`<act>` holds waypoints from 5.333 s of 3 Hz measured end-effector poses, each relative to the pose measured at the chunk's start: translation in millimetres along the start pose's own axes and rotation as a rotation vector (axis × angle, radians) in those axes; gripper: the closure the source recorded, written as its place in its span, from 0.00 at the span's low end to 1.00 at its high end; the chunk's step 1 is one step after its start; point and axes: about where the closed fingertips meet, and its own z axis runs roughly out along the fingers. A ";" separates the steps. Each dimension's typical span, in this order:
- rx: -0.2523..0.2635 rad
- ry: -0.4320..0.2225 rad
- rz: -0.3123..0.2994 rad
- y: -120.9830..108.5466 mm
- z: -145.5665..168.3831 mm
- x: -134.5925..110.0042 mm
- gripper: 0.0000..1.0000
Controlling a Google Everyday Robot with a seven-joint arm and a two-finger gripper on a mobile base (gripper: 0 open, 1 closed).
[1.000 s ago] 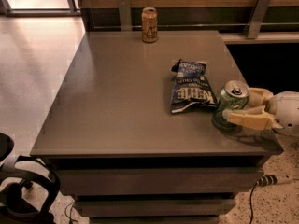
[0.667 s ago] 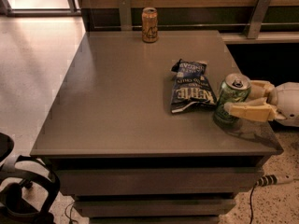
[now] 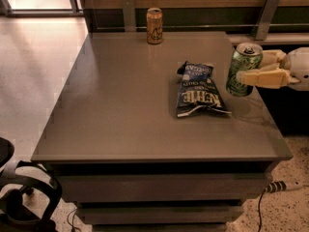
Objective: Move green can near orange can
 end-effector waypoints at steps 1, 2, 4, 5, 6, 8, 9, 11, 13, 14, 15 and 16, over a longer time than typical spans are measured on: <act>0.031 -0.033 0.008 -38.7 6.4 -28.7 1.00; 0.110 -0.058 0.007 -74.8 17.0 -57.6 1.00; 0.273 -0.079 -0.021 -131.0 70.3 -96.6 1.00; 0.343 -0.105 -0.001 -164.3 95.4 -93.6 1.00; 0.333 -0.095 0.005 -163.9 101.3 -92.8 1.00; 0.368 -0.025 0.063 -201.2 139.0 -73.9 1.00; 0.368 -0.026 0.112 -219.9 158.5 -61.2 1.00; 0.355 -0.036 0.163 -244.4 196.3 -31.8 1.00; 0.381 -0.015 0.137 -257.3 212.4 -8.3 1.00; 0.397 -0.030 0.119 -265.0 216.9 -0.7 1.00; 0.406 -0.051 0.110 -269.2 224.9 6.7 1.00; 0.413 -0.063 0.106 -271.1 232.5 15.7 1.00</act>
Offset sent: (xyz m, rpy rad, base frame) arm 0.1259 -0.0020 0.0899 0.0711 -0.0730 -0.2309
